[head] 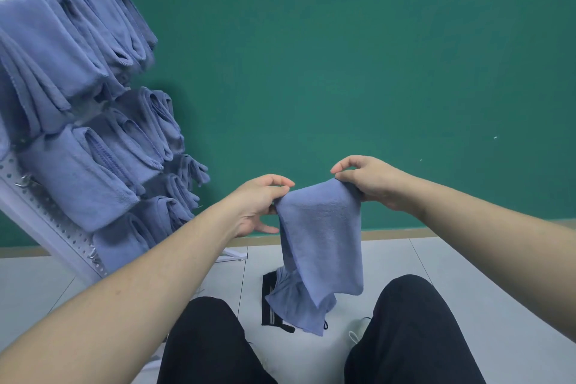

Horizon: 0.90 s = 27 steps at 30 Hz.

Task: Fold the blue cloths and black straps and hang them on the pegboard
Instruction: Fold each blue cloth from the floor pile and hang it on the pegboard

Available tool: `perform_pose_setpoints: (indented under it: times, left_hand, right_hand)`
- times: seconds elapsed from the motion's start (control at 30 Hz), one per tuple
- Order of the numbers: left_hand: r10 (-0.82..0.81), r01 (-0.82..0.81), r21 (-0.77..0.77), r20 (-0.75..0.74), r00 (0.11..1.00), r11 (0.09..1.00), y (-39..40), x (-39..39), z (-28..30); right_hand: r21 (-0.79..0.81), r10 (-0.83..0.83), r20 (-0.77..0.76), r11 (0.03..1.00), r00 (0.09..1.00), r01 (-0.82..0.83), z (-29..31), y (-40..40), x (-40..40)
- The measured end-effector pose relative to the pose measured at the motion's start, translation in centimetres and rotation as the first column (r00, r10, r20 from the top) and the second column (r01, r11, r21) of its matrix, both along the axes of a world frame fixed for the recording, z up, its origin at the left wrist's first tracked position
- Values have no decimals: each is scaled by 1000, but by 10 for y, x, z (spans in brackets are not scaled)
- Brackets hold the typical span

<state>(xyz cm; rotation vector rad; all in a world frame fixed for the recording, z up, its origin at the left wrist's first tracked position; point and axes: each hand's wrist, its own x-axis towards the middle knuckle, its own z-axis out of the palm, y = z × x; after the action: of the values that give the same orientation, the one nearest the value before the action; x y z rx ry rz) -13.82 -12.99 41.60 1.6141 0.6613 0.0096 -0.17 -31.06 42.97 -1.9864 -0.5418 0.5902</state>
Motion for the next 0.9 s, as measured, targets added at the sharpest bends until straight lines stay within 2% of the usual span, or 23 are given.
perform_pose_setpoints:
  times: [0.07,0.23,0.4,0.57,0.67,0.8,0.9]
  left_hand:
    - [-5,5,62,8,1000,998,-3,0,-1]
    - [-7,6,94,19,1000,996,-9,1,1]
    - [22,-12,-86,109,994,996,-4,1,-5]
    - [68,-45,-148,151,986,988,-4,-2,-6]
    - [37,-32,-38,141,989,999,-1,-2,-8]
    - [-65,53,121,99,993,991,7,-1,-10]
    - [-92,66,361,54,994,930,9,0,-8]
  right_hand:
    - [-68,9,49,998,999,-6,0,1,0]
    - [-172,9,113,985,994,11,0,3,-1]
    - [-165,-14,102,986,995,30,-2,1,0]
    - [-46,-45,-56,998,997,43,-7,2,-1]
    - [-12,-23,-53,1000,998,23,-10,4,1]
    - [-52,37,-38,998,999,-39,-4,1,1]
    - [-126,114,-2,986,993,-113,2,-1,2]
